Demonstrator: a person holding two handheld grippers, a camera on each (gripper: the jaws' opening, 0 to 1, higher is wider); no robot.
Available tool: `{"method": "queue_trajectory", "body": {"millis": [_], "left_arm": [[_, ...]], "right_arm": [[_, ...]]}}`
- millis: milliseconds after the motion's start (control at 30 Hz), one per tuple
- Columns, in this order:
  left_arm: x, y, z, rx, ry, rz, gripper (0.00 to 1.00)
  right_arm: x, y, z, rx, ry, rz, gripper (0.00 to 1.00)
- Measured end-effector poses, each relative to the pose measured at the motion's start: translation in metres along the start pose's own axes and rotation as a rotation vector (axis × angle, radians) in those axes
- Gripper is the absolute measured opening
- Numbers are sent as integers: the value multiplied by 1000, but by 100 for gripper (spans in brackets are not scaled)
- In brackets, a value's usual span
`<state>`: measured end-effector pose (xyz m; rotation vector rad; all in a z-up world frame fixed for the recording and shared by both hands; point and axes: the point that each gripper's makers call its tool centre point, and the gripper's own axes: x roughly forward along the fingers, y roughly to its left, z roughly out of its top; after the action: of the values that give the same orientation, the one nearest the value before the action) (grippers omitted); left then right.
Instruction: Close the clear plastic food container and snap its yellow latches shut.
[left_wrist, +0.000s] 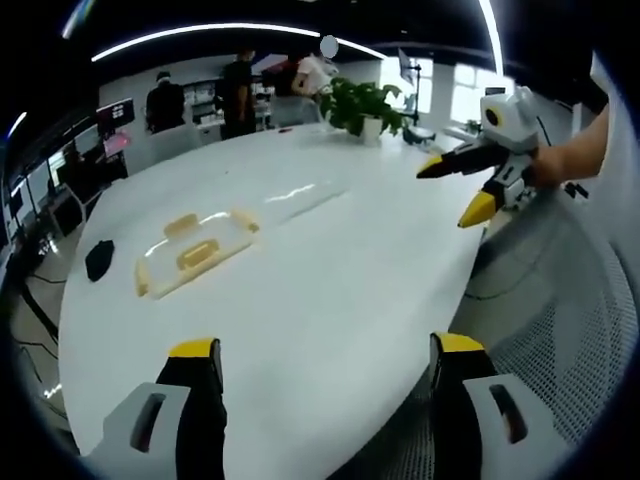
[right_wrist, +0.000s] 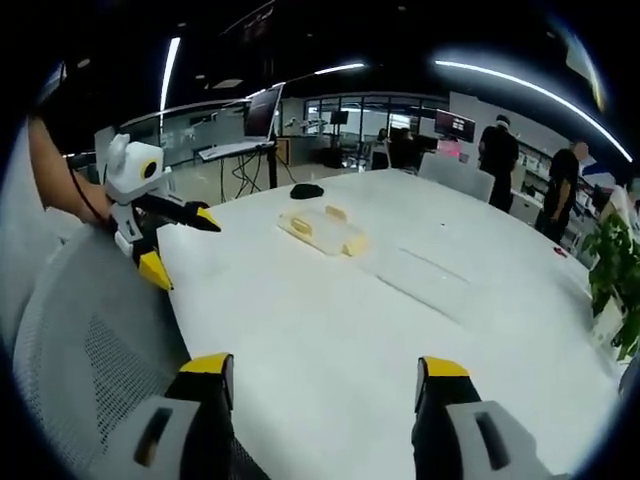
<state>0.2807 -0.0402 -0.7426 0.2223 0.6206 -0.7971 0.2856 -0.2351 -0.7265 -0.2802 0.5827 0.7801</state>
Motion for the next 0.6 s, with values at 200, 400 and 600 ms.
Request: {"method": "queue_trajectory", "body": {"millis": [200, 400, 600], "left_arm": [[-3, 6, 1, -13, -6, 32, 82], [-2, 0, 12, -3, -45, -3, 79], [-2, -4, 14, 30, -40, -12, 79]], "right_arm": [[-1, 4, 3, -7, -14, 18, 73], [0, 0, 10, -37, -26, -5, 74], [0, 0, 5, -47, 8, -12, 73]]}}
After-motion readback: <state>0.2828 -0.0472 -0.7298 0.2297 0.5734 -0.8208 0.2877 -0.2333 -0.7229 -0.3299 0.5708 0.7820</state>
